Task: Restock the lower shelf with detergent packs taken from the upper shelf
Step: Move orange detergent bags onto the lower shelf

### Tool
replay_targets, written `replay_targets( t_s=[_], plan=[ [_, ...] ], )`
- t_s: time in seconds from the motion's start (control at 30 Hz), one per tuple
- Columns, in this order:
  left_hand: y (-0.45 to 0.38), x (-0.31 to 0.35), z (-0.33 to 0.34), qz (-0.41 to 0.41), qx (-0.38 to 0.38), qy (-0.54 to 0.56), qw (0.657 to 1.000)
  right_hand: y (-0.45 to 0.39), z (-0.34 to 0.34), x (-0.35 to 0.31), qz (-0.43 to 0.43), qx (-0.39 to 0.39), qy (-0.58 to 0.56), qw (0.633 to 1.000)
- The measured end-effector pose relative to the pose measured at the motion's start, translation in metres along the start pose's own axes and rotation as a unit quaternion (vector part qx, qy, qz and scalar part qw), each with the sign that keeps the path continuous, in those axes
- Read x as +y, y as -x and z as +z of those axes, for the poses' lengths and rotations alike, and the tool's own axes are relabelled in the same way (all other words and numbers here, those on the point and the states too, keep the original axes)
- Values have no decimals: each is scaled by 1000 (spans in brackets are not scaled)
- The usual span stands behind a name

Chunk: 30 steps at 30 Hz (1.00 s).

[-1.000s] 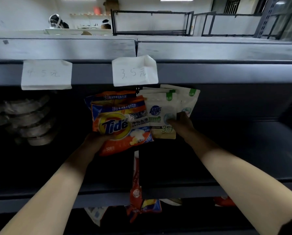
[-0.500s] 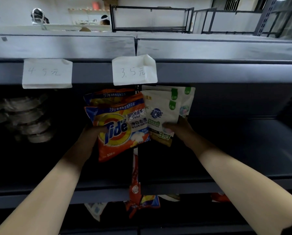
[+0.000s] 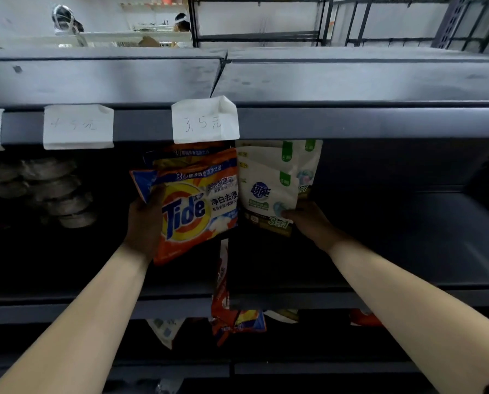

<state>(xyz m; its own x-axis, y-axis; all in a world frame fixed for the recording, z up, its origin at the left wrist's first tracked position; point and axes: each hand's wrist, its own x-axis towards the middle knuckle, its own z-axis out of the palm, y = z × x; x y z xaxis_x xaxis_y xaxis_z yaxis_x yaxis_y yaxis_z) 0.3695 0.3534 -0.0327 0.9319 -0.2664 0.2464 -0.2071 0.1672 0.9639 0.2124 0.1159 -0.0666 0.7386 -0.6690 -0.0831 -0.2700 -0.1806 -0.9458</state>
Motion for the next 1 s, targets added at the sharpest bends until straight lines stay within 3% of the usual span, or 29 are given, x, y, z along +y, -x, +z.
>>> replay_targets(
  t_s=[0.17,0.37,0.5,0.63,0.77,0.87,1.0],
  plan=[
    [-8,14,-11,34,21,-2,999,6,-11,3,3,28,5,1000],
    [2,-9,-28,-155,-49,31,986,10,-14,5,9,43,1,999],
    [21,-19,-30,-141,4,-21,990,10,-8,4,11,43,-3,999],
    [26,-26,-34,-99,-38,-101,989,11,-6,2,9,57,3,998],
    [14,-30,-36,-98,-2,-87,991,18,-8,6,7,90,34,995],
    [3,-35,-46,-105,59,-67,990,30,-12,14,74,130,117,982],
    [-10,-36,-70,-88,100,-26,991,44,-1,20,107,101,160,976]
  ],
)
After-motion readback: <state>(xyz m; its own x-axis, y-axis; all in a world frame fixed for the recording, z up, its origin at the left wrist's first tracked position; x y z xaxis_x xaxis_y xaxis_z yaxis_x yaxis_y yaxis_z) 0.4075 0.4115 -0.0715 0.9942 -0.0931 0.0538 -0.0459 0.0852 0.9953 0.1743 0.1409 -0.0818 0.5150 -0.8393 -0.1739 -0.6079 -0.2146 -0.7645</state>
